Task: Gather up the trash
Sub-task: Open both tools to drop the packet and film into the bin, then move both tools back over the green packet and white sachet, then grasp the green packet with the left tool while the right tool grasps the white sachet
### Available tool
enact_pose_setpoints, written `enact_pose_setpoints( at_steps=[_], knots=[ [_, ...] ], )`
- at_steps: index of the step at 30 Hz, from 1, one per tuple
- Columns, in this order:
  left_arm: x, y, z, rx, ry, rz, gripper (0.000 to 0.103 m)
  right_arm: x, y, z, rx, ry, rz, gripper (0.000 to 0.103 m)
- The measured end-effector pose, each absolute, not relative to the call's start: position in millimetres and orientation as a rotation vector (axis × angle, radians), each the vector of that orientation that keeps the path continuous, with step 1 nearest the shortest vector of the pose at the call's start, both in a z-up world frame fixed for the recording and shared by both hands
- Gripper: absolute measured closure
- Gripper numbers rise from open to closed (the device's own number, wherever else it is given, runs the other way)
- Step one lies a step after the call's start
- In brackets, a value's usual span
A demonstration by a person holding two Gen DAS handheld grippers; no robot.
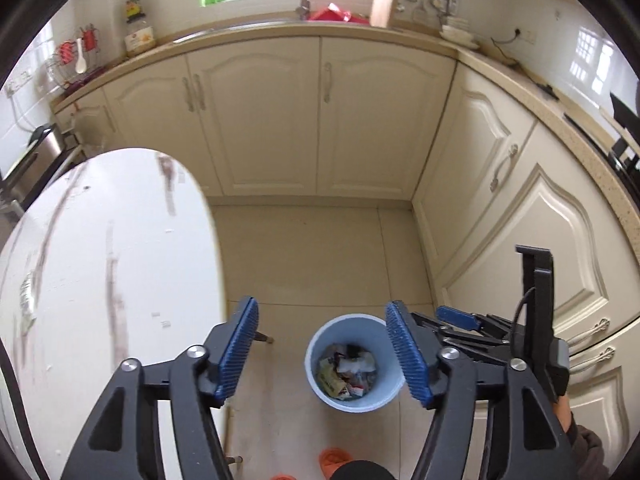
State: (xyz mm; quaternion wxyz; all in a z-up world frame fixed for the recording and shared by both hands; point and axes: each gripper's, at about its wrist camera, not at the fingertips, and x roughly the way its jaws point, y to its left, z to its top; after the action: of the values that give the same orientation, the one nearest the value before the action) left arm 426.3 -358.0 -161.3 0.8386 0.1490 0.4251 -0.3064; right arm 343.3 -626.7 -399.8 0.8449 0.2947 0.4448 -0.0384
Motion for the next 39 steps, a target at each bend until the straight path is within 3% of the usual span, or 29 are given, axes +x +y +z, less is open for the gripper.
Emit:
enact_pose_setpoints(
  at_steps=[8, 10, 17, 27, 39],
  knots=[
    [417.6, -270.7, -125.9, 0.224, 0.794, -0.517, 0.014, 347.5, -558.9, -305.7, 0.477, 0.781, 0.02, 0.036],
    [408.2, -231.7, -121.2, 0.205, 0.777, -0.474, 0.013, 351.4, -531.0, -279.8, 0.425, 0.749, 0.059, 0.03],
    [382.4, -119.8, -103.6, 0.12, 0.747, -0.306, 0.008, 399.0, -407.6, -223.1, 0.246, 0.731, 0.231, 0.025],
    [389.8, -9.0, -104.8, 0.051, 0.761, -0.11, 0.001, 497.7, -257.8, -247.6, 0.088, 0.886, 0.382, 0.025],
    [478.8, 31.5, -147.5, 0.002, 0.906, -0.094, 0.001, 585.2, -202.9, -300.2, -0.047, 1.011, 0.306, 0.03]
  ],
)
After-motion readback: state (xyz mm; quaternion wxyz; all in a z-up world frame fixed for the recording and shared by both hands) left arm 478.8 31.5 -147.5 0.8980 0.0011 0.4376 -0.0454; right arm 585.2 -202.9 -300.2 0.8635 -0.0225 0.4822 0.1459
